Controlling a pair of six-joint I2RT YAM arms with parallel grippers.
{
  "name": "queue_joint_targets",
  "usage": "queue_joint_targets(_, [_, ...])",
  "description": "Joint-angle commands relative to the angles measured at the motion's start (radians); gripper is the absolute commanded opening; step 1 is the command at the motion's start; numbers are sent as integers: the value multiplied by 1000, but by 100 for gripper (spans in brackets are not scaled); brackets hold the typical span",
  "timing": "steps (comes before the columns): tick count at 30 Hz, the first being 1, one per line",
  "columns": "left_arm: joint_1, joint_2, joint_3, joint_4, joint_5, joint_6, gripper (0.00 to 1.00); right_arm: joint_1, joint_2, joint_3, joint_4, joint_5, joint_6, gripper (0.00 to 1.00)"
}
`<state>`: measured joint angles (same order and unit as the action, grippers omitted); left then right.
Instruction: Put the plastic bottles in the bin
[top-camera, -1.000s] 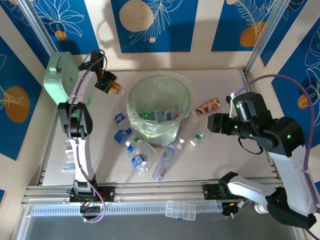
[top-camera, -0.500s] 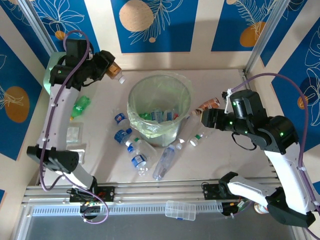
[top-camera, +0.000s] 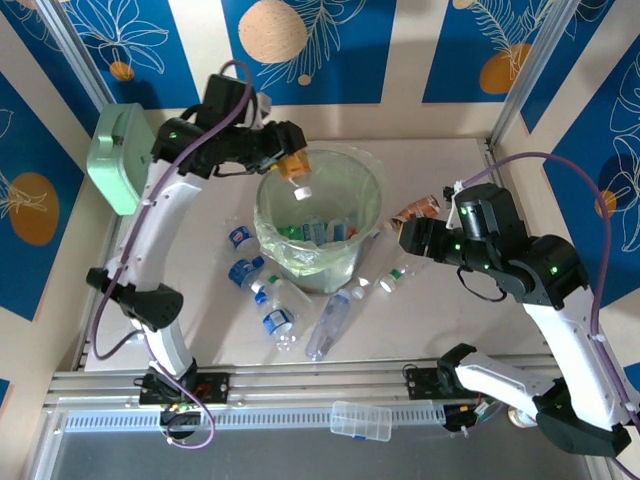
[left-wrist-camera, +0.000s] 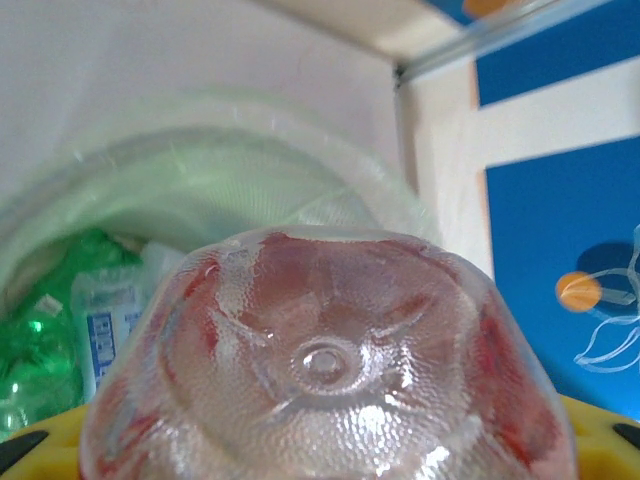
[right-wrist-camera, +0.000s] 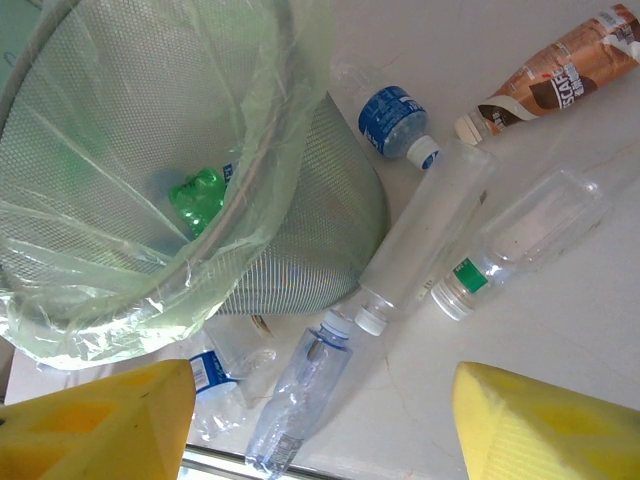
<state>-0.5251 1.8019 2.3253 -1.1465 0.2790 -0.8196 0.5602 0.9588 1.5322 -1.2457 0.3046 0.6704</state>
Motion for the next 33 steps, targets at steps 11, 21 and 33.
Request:
queue_joint_targets(11, [-130, 229, 175, -250, -77, 13, 45, -9, -85, -85, -20, 32, 50, 69])
queue_joint_targets(21, [-165, 359, 183, -246, -138, -35, 47, -29, -94, -93, -22, 38, -3, 69])
queue_joint_targets(33, [-176, 488, 161, -256, -168, -4, 47, -62, -127, -106, -38, 35, -54, 70])
